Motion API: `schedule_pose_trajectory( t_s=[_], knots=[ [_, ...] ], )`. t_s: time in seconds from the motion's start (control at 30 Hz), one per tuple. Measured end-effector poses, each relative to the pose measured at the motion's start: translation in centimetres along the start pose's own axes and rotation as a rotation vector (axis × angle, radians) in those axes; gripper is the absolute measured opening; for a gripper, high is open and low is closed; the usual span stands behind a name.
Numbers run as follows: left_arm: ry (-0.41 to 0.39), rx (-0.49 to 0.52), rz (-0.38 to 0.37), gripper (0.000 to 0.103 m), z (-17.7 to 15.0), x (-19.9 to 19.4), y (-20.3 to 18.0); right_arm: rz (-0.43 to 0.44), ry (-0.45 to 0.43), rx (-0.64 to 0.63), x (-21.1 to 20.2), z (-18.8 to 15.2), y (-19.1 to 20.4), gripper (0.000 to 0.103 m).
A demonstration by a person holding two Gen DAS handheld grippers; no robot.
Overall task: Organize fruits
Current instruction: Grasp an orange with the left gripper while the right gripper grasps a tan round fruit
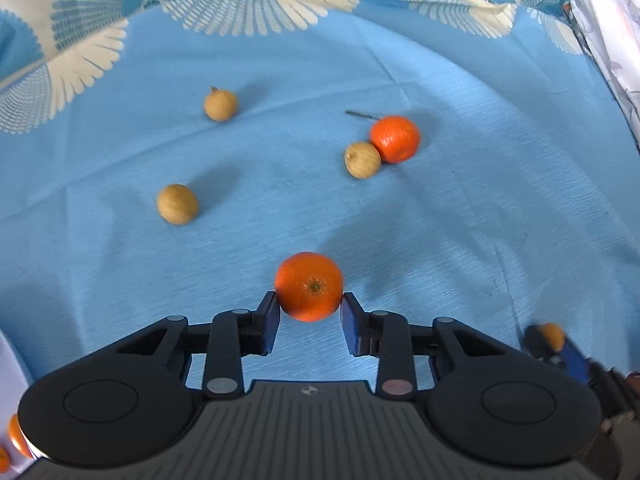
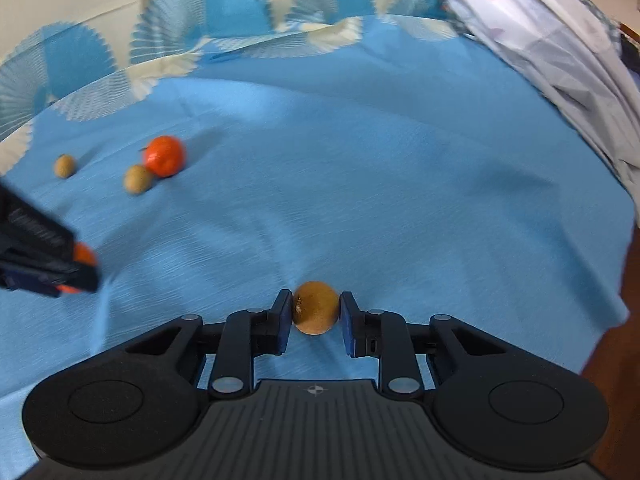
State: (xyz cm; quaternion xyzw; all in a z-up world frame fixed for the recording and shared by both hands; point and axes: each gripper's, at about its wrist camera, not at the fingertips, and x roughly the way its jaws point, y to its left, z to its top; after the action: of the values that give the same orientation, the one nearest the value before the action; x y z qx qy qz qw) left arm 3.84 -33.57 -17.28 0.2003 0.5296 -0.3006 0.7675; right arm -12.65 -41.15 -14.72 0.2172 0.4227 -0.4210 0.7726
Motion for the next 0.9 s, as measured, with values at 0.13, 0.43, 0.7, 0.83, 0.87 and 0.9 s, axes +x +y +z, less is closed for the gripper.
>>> schedule_pose_trajectory(
  t_s=[0.13,0.43,0.7,0.83,0.87,0.9],
  knots=[
    [-0.064,0.000,-0.009,0.036,-0.8,-3.6,1.1,-0.009,-0.019,0.046,-0.8,0.3,-1.4,0.026],
    [-0.211,-0.058,0.059,0.037,-6.3,-16.4,5.9,0.182,-0.175,-0.020,-11.1,1.2,0.0,0.026],
    [-0.280,-0.167,0.184,0.037,-15.3,-26.1,11.1,0.397,-0.261,-0.169,-21.8,-0.7,4.3,0.026],
    [-0.312,-0.227,0.201,0.037,-20.2,-29.7,13.9,0.494,-0.244,-0.243,-26.7,-3.5,6.0,0.027],
    [-0.318,-0.240,0.202,0.037,-21.4,-30.5,14.5,0.511,-0.236,-0.264,-27.7,-4.4,6.4,0.027],
    [-0.323,-0.252,0.203,0.037,-22.5,-31.2,15.1,0.525,-0.228,-0.282,-28.7,-5.3,6.7,0.027]
  ],
)
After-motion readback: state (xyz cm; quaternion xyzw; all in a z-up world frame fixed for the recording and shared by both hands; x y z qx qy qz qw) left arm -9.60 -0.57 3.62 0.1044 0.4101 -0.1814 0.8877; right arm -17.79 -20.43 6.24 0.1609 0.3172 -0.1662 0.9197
